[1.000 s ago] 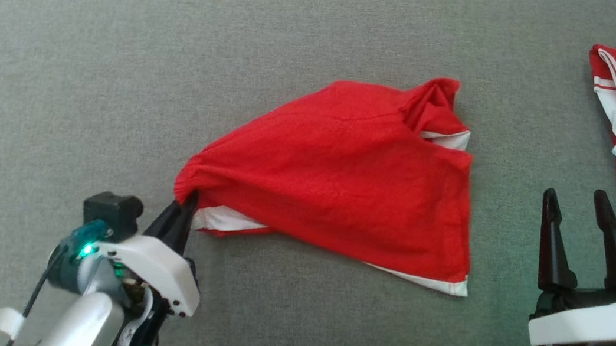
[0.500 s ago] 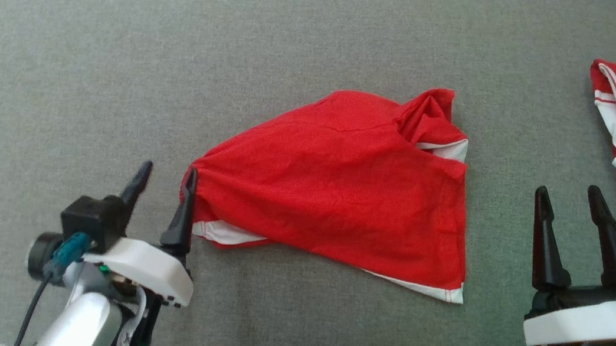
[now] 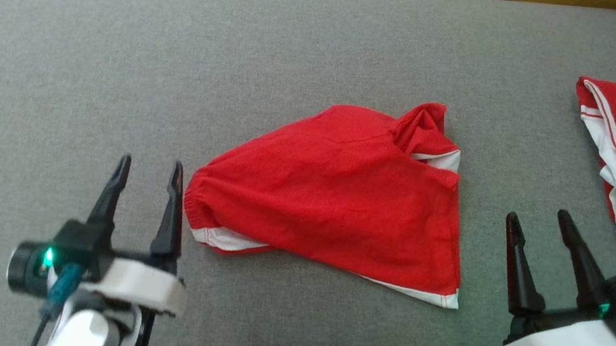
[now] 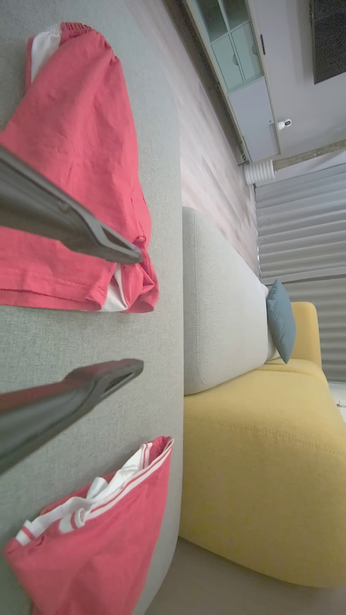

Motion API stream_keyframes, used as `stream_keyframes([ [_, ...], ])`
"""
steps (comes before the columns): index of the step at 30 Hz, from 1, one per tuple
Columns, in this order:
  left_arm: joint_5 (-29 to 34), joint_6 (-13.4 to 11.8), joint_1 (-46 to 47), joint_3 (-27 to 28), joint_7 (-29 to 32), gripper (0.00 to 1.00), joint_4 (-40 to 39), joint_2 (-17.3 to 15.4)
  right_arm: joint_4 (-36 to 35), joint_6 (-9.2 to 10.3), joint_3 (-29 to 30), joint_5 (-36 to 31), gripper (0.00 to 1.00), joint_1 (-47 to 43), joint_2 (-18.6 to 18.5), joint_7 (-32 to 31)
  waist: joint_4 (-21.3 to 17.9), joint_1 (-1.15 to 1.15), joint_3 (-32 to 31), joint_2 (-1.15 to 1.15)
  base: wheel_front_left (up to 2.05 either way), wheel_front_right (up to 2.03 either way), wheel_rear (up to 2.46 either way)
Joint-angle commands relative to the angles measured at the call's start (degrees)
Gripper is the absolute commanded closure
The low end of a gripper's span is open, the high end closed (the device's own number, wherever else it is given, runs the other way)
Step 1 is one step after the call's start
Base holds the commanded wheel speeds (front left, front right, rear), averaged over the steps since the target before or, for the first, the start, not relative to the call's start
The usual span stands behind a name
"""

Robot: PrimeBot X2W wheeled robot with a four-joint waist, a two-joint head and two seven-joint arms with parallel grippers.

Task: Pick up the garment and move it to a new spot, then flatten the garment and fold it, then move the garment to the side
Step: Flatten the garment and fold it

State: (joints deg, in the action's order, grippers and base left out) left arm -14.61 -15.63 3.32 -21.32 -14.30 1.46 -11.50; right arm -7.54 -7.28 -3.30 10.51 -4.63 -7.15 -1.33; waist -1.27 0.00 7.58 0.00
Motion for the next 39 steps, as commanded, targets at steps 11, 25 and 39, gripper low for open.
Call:
stream_keyframes([
  [11, 0.81, 0.45, -0.22, 2.35, -0.69, 0.00, -1.82, -0.42, -2.63, -0.21, -0.87, 0.38, 0.00, 0.77, 0.13, -0.32, 0.43, 0.00, -0.67, 0.00, 0.00, 0.00, 0.00],
  [25, -2.50, 4.39, 0.73, -1.44, 8.10, 0.00, 4.58, 0.30, -1.97, -0.21, -1.35, 1.15, 0.00, 0.89, 0.47, -0.44, -0.47, 0.00, 1.76, 0.00, 0.00, 0.00, 0.00],
  [39, -6.37, 7.43, 5.01, -2.23, 13.29, 1.00, 13.53, 1.23, 1.56, -0.21, -0.76, 3.08, 0.00, -0.20, -0.29, -1.31, -2.35, 0.00, 4.45, 0.00, 0.00, 0.00, 0.00],
])
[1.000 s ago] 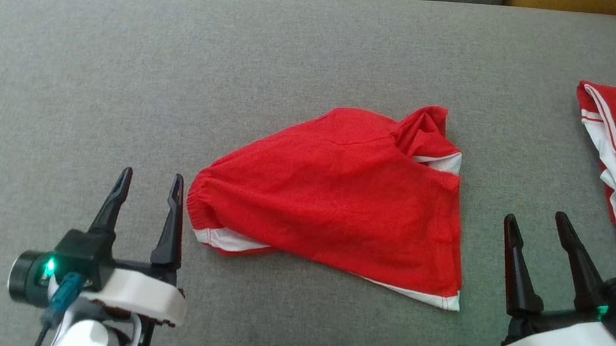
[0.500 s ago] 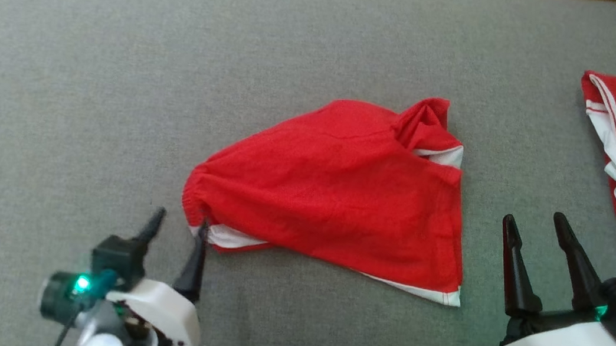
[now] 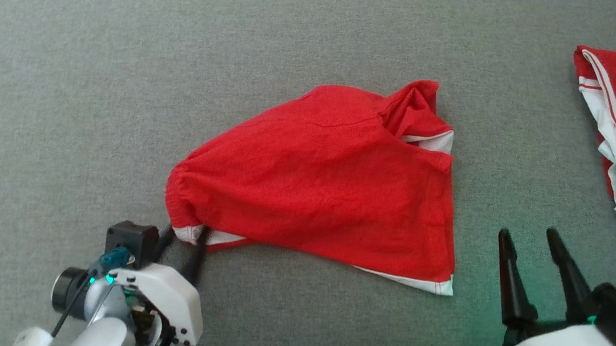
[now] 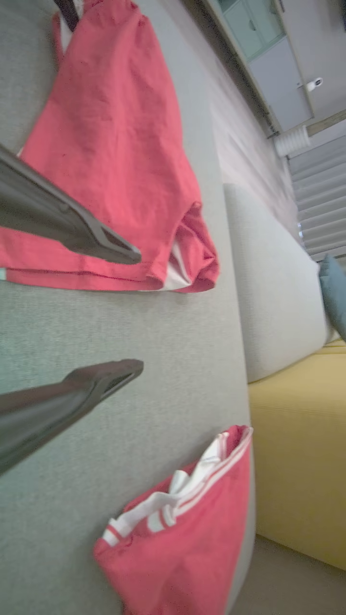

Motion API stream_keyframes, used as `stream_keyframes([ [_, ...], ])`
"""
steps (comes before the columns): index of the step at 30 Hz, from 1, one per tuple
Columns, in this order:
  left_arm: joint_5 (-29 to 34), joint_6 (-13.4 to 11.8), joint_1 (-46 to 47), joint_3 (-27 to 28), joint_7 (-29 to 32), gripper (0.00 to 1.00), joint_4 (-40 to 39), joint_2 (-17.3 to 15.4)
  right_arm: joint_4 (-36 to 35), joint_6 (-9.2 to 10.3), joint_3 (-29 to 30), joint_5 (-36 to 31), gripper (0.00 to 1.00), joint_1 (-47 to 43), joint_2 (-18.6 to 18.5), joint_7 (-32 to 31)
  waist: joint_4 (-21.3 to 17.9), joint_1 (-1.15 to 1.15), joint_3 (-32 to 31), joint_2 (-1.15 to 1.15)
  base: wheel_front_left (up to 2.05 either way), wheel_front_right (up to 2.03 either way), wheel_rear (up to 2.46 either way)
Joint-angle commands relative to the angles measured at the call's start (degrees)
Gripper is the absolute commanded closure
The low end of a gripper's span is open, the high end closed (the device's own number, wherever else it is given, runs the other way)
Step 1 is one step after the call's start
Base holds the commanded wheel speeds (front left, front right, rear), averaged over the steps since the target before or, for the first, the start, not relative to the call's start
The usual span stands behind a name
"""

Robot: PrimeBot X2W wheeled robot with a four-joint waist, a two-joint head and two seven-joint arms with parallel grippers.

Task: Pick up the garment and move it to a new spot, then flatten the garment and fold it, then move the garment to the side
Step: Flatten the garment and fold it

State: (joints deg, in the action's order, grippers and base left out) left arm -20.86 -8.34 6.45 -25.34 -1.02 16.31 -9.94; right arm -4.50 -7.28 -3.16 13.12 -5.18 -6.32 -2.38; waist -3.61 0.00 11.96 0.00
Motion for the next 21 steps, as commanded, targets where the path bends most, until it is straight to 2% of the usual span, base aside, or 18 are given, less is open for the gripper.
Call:
stream_keyframes([
  [1, -0.24, 0.29, 2.04, 1.77, -0.03, 1.00, -1.04, -0.34, -0.96, -0.21, -0.91, 0.72, 0.00, -0.26, -1.43, -0.71, 0.01, 0.00, 0.14, 0.00, 0.00, 0.00, 0.00],
  [8, -0.50, 0.74, 2.81, 1.30, -0.35, 1.00, 0.00, -0.34, 4.22, -0.21, -5.50, 3.57, 0.00, -4.24, -3.07, -4.24, 0.35, 0.00, 0.57, 0.00, 0.00, 0.00, 0.00],
  [20, -0.31, 0.87, 3.98, 0.47, -1.59, 1.00, 0.14, -0.33, 14.23, -0.21, -12.10, 5.85, 0.00, 2.29, -3.48, -4.23, 1.75, 0.00, 1.48, 0.00, 0.00, 0.00, 0.00],
  [21, -0.32, 0.86, 3.99, 0.41, -1.64, 1.00, 0.09, -0.34, 14.87, -0.21, -12.39, 5.95, 0.09, 2.73, -3.49, -4.25, 1.85, 0.00, 1.49, 0.00, 0.00, 0.00, 0.00],
])
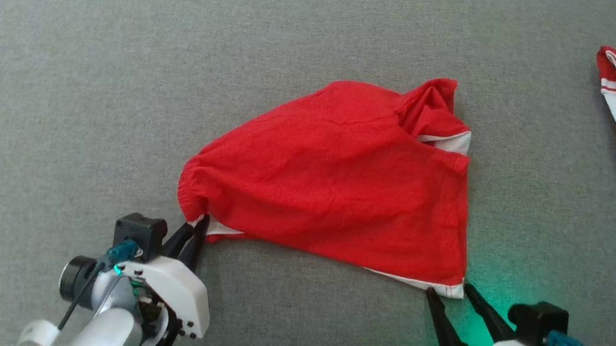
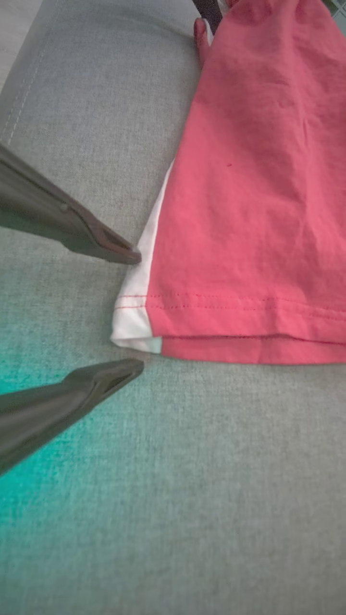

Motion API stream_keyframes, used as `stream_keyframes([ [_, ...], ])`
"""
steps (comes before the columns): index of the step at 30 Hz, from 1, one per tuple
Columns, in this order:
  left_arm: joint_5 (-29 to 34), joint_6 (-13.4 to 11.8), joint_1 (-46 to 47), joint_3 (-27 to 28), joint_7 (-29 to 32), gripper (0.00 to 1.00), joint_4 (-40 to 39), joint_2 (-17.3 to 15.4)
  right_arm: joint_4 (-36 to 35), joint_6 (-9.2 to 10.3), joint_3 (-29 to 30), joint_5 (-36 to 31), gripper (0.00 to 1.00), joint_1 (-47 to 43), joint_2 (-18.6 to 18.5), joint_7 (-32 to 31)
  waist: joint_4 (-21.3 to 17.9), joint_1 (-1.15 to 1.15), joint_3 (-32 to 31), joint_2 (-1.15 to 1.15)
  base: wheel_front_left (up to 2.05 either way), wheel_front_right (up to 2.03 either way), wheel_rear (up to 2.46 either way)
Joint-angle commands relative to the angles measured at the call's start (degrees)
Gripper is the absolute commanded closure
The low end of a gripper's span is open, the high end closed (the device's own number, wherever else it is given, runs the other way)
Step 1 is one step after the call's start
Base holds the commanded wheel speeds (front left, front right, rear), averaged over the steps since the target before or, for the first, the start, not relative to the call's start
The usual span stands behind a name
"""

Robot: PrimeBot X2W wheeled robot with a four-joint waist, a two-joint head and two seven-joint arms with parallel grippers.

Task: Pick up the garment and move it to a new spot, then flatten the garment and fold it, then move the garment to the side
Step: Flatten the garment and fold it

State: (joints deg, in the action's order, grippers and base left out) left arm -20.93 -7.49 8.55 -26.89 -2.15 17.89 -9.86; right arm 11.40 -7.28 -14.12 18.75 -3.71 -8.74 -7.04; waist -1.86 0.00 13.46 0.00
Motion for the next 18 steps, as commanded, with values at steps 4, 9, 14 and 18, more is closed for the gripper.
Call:
stream_keyframes([
  [4, -0.24, -0.05, 1.93, 1.82, -0.79, 1.00, -1.71, -0.49, 0.34, -0.21, -1.85, 0.73, 1.00, 2.40, -1.12, 0.78, 0.40, 0.00, 0.01, 0.00, 0.00, 0.00, 0.00],
  [9, 0.12, -0.09, 2.27, 1.60, -1.20, 1.00, -3.42, -1.28, -1.34, -0.21, -1.19, 1.69, 1.00, 3.46, -1.98, 2.88, 0.69, 0.00, -0.16, 0.00, 0.00, 0.00, 0.00],
  [14, 0.99, -0.42, 2.88, 1.85, -0.85, 1.00, -8.73, -3.15, -8.47, -0.21, 1.78, 1.42, 1.00, 4.44, -3.48, 5.35, 0.67, 0.00, -1.40, 0.00, 0.00, 0.00, 0.00],
  [18, 1.84, -0.02, 3.94, 2.04, 1.25, 1.00, -15.96, -5.82, -16.83, -0.21, 5.65, 0.82, 1.00, 6.83, -5.18, 5.90, 0.56, 0.00, -3.09, 0.00, 0.00, 0.00, 0.00],
])
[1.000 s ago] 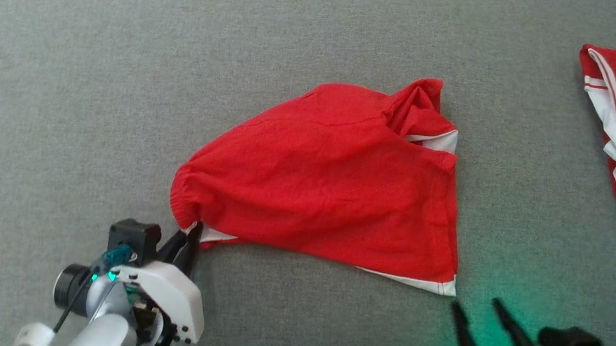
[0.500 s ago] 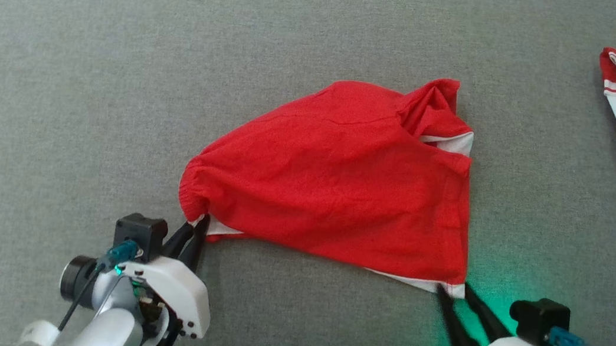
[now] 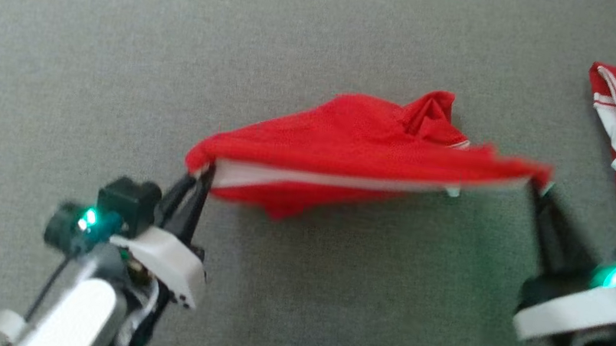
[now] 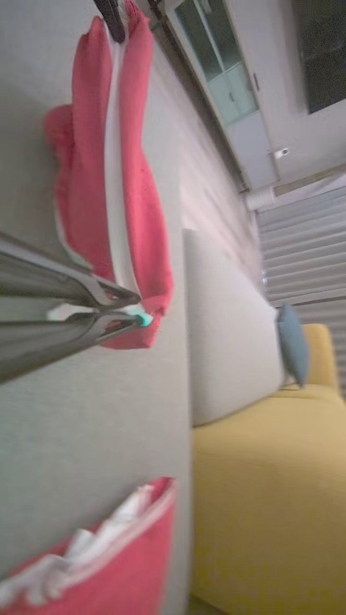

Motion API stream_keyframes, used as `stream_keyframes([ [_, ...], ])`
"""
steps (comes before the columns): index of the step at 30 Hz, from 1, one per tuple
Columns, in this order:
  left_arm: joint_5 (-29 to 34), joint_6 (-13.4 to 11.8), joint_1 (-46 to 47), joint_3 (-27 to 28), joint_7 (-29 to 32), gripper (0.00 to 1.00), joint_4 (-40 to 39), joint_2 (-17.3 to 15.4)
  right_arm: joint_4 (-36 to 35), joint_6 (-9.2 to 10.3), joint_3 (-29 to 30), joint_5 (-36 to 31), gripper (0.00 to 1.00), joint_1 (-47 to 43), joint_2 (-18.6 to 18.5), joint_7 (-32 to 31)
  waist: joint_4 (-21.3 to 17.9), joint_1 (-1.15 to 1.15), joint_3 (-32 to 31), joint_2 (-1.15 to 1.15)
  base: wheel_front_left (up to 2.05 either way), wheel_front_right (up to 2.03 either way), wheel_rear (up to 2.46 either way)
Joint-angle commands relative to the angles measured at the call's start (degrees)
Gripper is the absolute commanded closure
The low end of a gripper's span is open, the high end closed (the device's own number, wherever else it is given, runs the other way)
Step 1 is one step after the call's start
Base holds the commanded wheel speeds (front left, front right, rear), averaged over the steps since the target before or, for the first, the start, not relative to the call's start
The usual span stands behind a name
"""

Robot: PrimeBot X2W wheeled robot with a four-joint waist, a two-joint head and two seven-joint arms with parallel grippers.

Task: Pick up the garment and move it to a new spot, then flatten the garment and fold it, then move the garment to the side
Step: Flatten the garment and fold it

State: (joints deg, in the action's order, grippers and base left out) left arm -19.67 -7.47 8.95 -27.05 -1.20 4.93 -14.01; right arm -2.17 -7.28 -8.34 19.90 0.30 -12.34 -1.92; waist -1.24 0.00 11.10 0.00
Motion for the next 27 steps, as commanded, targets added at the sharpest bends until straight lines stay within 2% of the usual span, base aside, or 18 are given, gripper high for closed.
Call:
stream_keyframes([
  [1, 1.65, -0.01, 4.20, 2.08, 0.90, 1.00, -5.02, -2.84, -5.31, -0.21, 0.79, -0.82, 1.00, 3.66, -2.31, 0.49, -0.07, 0.00, -1.19, 0.00, 0.00, 0.00, 0.00],
  [4, 2.87, 0.27, 6.55, 2.62, 1.83, 1.00, -11.59, -4.70, -11.18, -0.21, 3.35, -1.90, 1.00, 6.75, -4.26, -0.80, -0.05, 0.00, -2.37, 0.00, 0.00, 0.00, 0.00],
  [11, 3.82, 0.26, 16.11, 5.69, 5.02, 1.00, -24.57, -6.33, -23.99, -0.21, 8.71, -3.04, 1.00, 16.87, -7.85, -5.69, 0.26, 0.00, -4.37, 0.00, 0.00, 0.00, 0.00],
  [15, 3.46, 0.39, 20.09, 6.52, 6.69, 1.00, -26.92, -6.23, -26.10, -0.21, 9.86, -2.36, 1.00, 20.31, -7.58, -7.79, 0.17, 0.00, -4.61, 0.00, 0.00, 0.00, 0.00],
  [21, 1.06, 1.18, 24.92, 6.76, 6.89, 1.00, -23.06, -4.15, -22.53, -0.21, 8.55, 0.57, 1.00, 25.12, -6.88, -9.18, 0.15, 0.00, -3.11, 0.00, 0.00, 0.00, 0.00],
  [27, -1.49, 3.18, 36.92, 7.69, 1.75, 1.00, -6.43, 0.86, -7.70, -0.21, 3.03, 4.63, 1.00, 39.55, -7.46, -6.99, 0.07, 0.00, 0.34, 0.00, 0.00, 0.00, 0.00],
])
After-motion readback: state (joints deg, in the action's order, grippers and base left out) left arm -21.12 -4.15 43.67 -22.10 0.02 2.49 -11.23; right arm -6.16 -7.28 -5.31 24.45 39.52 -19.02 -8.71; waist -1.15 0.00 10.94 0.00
